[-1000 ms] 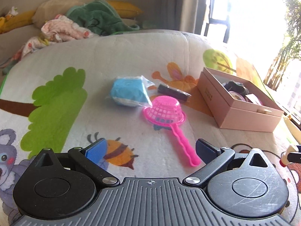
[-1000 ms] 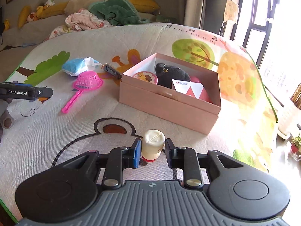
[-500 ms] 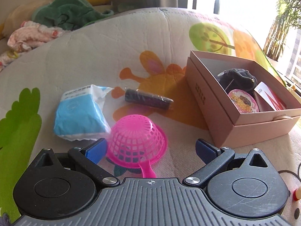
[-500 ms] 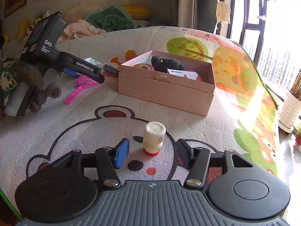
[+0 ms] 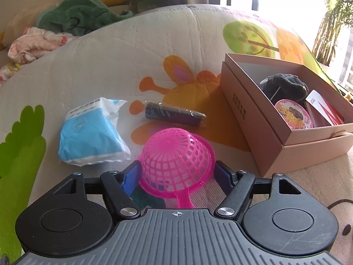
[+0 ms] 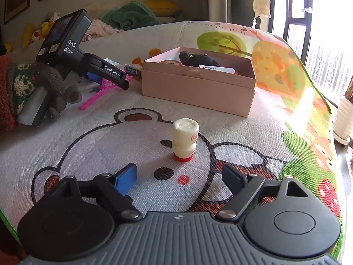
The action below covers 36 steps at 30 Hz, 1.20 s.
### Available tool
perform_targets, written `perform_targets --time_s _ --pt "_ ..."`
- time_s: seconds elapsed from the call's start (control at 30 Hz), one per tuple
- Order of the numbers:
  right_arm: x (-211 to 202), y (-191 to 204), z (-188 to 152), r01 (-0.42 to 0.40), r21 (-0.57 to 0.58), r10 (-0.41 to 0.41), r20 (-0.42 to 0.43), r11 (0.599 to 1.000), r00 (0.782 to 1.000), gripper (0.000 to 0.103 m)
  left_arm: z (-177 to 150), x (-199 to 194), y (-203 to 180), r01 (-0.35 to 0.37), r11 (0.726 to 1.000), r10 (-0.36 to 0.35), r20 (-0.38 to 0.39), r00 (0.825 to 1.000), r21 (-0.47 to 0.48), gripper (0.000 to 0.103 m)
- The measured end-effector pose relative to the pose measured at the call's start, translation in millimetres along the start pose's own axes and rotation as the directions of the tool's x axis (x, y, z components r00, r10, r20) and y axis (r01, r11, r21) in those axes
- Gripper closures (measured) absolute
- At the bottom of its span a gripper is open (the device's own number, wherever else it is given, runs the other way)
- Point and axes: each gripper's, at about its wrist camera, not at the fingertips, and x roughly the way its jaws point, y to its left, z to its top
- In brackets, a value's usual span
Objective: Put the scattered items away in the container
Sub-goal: 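Set the white bottle down with the right tool while the left tool grasps the pink strainer, then grasp the black tube with the right tool while the left tool sets the strainer down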
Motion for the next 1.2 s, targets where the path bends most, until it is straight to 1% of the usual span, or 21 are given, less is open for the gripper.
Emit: perform_targets --time_s 0.13,0.27,0.43,0.53,0.63,0.77,0.83,0.9,0.93,0.97,1.07,1.13,1.2 --pt "-0.2 1.0 -1.0 0.008 0.000 -0.008 0.001 1.000 1.000 0.016 -5.4 -9.0 -0.4 0.017 1.000 -0.017 0.006 1.000 0.010 0.027" --pt "-0.3 0.4 -0.3 0.009 0.002 -0.009 -0.002 1.000 1.000 0.016 -18.4 -35.7 -7.3 0.083 0.996 -0.083 0.021 0.996 0.016 0.027" --pt "-0.8 1.1 0.1 0.014 0.001 -0.014 -0.002 1.000 1.000 0.015 -42.8 -75.5 -26.6 0.189 0.981 -0.190 0.027 0.981 0.051 0.027" --pt "0.0 0.2 -0.3 0.016 0.009 -0.016 -0.005 1.000 1.000 0.013 -62.1 -93.5 -42.2 0.251 0.964 -0.253 0.008 0.967 0.081 0.026" --pt "1.6 -1.6 -0.7 0.022 0.020 -0.022 -0.007 1.000 1.000 0.010 -77.5 -102.9 -53.9 0.289 0.951 -0.289 -0.016 0.957 0.112 0.026" --pt "3.8 -4.1 -1.5 0.024 0.042 -0.023 -0.015 0.999 1.000 0.004 -91.1 -105.5 -63.1 0.279 0.947 -0.278 -0.028 0.960 0.158 0.026" --pt "4.5 -5.4 -2.3 0.022 0.053 -0.021 -0.018 0.998 1.000 0.002 -93.2 -107.2 -62.5 0.275 0.948 -0.274 -0.026 0.961 0.163 0.026" --pt "5.1 -6.0 -2.3 0.018 0.060 -0.016 -0.022 0.998 1.000 0.000 -90.1 -107.6 -57.4 0.291 0.946 -0.289 -0.032 0.957 0.145 0.020" --pt "4.7 -5.4 -2.8 0.017 0.060 -0.016 -0.021 0.998 1.000 0.000 -88.4 -107.6 -54.6 0.290 0.947 -0.289 -0.027 0.957 0.135 0.014" --pt "4.6 -5.3 -2.7 0.017 0.061 -0.016 -0.021 0.998 1.000 0.000 -86.0 -107.9 -50.1 0.278 0.952 -0.279 -0.014 0.960 0.125 0.010" --pt "0.3 -4.9 1.0 0.011 0.043 -0.010 -0.017 0.999 1.000 0.000 -77.4 -106.6 -34.4 0.230 0.968 -0.234 0.032 0.972 0.100 0.007" --pt "-10.2 -4.2 11.0 0.023 -0.004 -0.023 0.033 1.000 0.999 0.000 -71.8 -103.7 -18.2 0.182 0.981 -0.186 0.071 0.980 0.060 0.006" --pt "-22.1 -3.3 28.8 0.026 -0.071 -0.019 0.099 0.997 0.995 0.000 -68.3 -99.3 -0.8 0.119 0.993 -0.120 0.107 0.987 0.011 0.005"
